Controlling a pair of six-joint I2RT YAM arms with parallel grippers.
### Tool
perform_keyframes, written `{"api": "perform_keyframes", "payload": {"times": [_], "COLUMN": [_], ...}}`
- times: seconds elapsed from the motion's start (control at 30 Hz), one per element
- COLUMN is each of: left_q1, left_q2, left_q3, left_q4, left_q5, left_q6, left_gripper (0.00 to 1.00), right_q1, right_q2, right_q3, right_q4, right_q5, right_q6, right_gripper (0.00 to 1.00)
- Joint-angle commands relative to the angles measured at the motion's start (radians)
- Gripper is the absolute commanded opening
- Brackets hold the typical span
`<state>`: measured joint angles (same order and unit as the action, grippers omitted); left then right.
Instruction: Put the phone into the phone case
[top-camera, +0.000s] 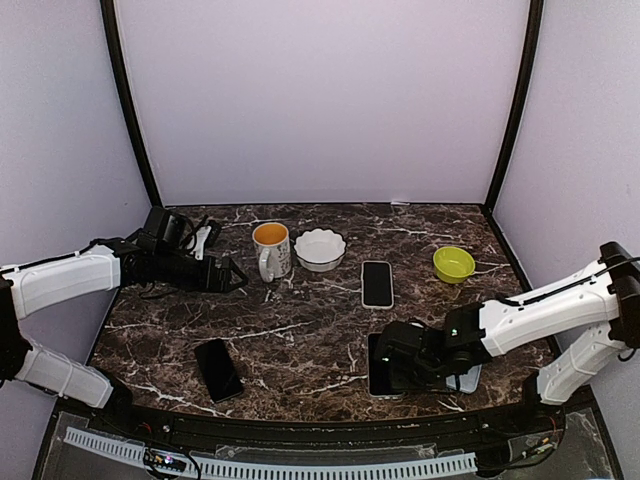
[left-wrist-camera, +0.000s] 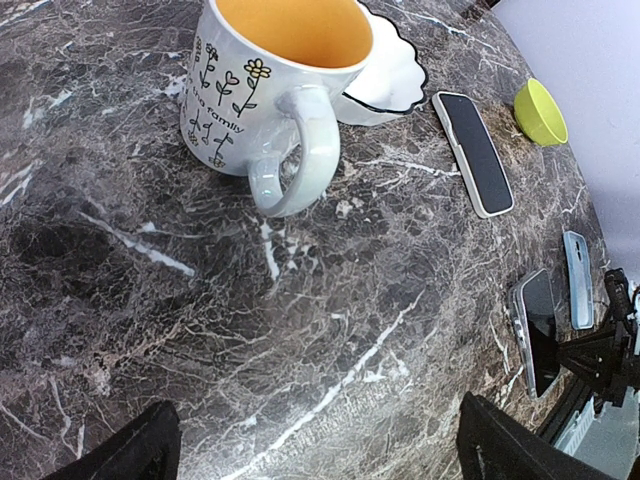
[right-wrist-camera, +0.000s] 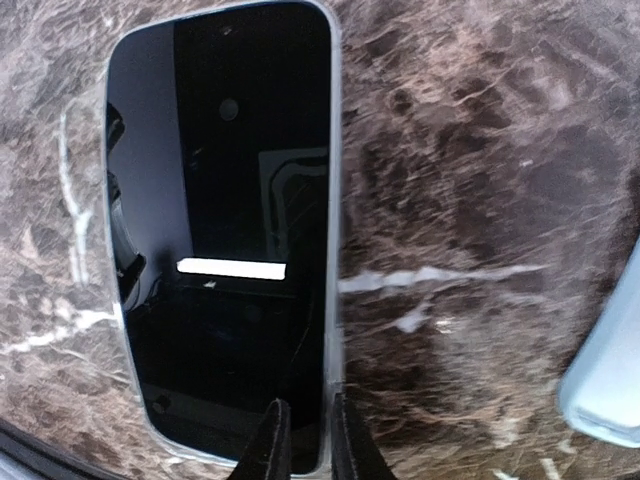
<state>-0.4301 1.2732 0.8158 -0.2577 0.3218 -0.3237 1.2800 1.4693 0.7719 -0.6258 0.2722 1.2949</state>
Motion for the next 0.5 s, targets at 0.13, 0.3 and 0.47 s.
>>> {"api": "perform_keyframes", "payload": {"times": [0.13,0.3,0.47], "left_q1": [-0.001,-0.001,-0.001], "left_q2": [-0.016,-0.017,-0.021], "left_q3": [-0.007,-0.007,-0.006], "left_q4": [0.004,0.005,-0.001], "left_q5": [-0.002,0.0,-0.014], "left_q6": [0.017,0.019,0.025], "left_gripper": [0.99,0.99,0.99], "right_q1": [0.011,0.025,0.021], "right_q2": [0.073,0.136,0.175], "right_q3": [-0.074,-0.011,0.158], "right_q4": [0.008,-0.088,-0.278], "right_q5": [-0.106,-0.105,-0.018], "right_q6": [-0.002,-0.054,-0.119], "right_gripper": [0.06,0.06,0.27]}}
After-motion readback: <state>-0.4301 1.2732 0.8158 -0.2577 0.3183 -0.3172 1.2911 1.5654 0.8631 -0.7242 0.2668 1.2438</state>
